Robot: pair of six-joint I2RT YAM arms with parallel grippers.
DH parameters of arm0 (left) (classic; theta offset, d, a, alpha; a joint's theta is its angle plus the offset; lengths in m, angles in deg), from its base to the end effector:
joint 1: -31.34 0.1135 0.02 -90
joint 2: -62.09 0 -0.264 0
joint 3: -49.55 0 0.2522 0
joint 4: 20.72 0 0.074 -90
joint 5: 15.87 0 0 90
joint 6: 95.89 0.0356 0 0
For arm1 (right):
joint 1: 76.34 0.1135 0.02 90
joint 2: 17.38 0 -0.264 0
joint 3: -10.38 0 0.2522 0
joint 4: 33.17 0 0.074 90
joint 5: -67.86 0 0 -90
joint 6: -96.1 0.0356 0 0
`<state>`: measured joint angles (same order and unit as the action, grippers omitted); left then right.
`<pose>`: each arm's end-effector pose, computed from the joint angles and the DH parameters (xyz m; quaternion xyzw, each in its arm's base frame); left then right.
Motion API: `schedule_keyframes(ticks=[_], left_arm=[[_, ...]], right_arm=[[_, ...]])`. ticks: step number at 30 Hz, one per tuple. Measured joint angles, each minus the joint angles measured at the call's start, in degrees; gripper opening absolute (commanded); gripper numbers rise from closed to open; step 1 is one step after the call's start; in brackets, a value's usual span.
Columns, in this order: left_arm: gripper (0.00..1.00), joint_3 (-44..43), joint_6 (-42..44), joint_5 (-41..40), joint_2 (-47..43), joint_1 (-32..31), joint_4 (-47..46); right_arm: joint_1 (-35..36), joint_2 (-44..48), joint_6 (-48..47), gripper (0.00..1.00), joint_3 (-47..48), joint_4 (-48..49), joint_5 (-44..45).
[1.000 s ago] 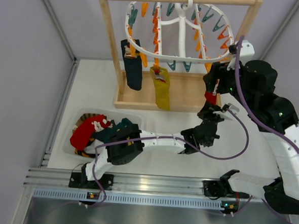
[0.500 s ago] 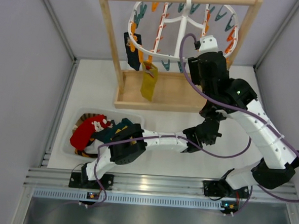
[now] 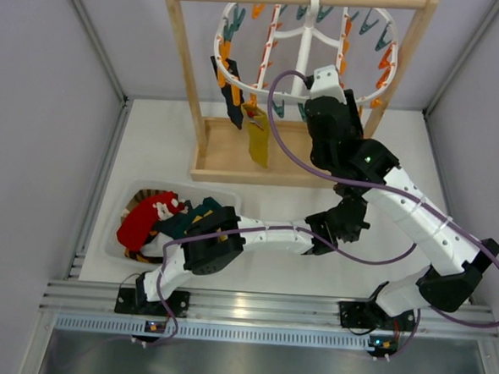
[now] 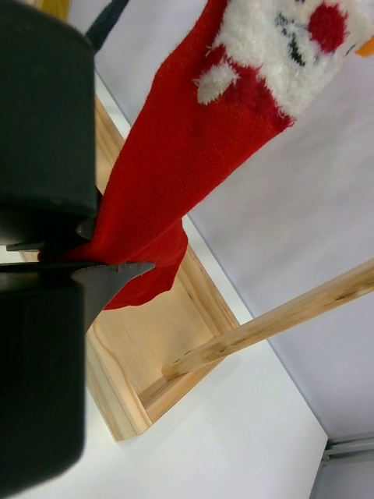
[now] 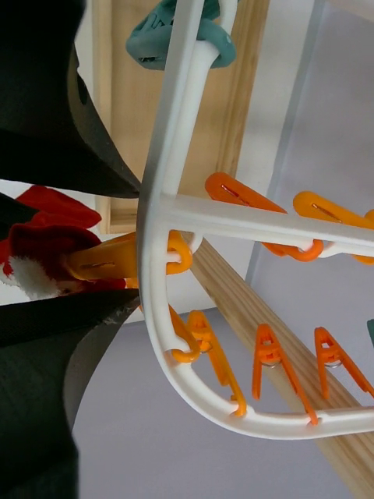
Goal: Remove the socks clipped to the hanger
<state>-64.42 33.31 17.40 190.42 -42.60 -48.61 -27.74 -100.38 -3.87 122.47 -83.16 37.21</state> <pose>0.1722 -0.4905 0.2799 0.2489 0.6115 0.0743 0.7474 0.2176 0.2005 0.4653 -0.1052 0.7615 -0.2218 0.5999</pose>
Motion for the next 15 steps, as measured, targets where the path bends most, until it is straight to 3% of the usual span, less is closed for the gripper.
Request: schedule_keyframes(ticks=[7,15], left_arm=[[0.00,2.05,-1.46,1.25,-0.59,0.17,-0.20],[0.01,12.96,-12.63,12.15,-7.80,2.27,3.61]], right_arm=[[0.04,0.59,0.42,0.40,-0.74,0.70,-1.16],[-0.87,1.36,2.56,0.53,-0.48,-1.42,-6.67]])
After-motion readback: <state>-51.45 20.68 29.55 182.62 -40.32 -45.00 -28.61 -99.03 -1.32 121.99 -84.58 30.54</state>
